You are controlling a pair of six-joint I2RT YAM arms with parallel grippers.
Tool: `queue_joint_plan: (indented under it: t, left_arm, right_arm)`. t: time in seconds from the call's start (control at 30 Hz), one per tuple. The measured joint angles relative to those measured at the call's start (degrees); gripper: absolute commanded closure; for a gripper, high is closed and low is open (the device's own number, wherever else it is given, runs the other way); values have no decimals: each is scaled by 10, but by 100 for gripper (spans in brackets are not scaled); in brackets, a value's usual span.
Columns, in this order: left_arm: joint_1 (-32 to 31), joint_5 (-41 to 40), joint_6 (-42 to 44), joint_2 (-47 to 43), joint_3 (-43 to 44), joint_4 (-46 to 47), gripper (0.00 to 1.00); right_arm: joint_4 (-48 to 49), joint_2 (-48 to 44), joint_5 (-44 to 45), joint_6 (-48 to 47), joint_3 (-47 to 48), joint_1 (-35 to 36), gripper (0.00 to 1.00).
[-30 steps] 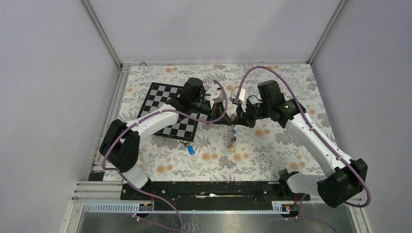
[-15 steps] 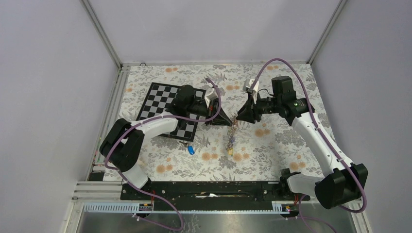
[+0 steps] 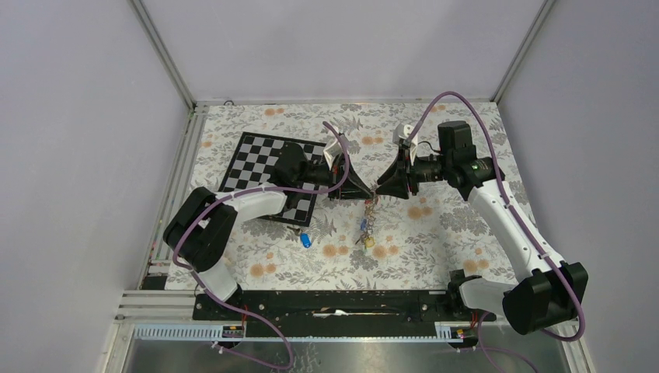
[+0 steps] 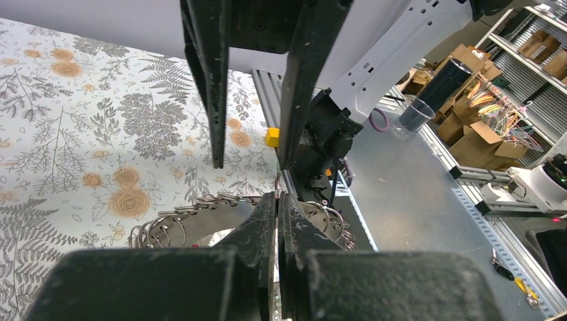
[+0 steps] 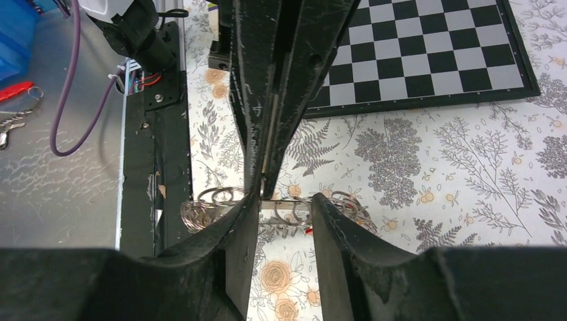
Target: Put the keys on the keyring
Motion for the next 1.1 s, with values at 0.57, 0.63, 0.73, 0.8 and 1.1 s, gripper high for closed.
queue_joint_plan:
  t: [0.57, 0.63, 0.73, 0.8, 1.1]
  left_arm:
    - [0, -37, 5, -1, -13, -14, 100]
    - [0, -38, 4, -1, -13, -11, 100]
    - [0, -39, 1, -2, -13, -11, 100]
    - [0, -40, -1, -2, -13, -11, 100]
    - [0, -43, -4, -2, -13, -10, 100]
  right_arm:
    - [15, 0, 7, 16, -14, 0, 56]
    - [20, 0, 11, 20, -18, 0, 55]
    - [27, 0, 12, 25, -20, 0, 55]
    - [30, 0, 11, 29, -21, 0, 56]
    - [39, 0, 10, 33, -33, 0, 60]
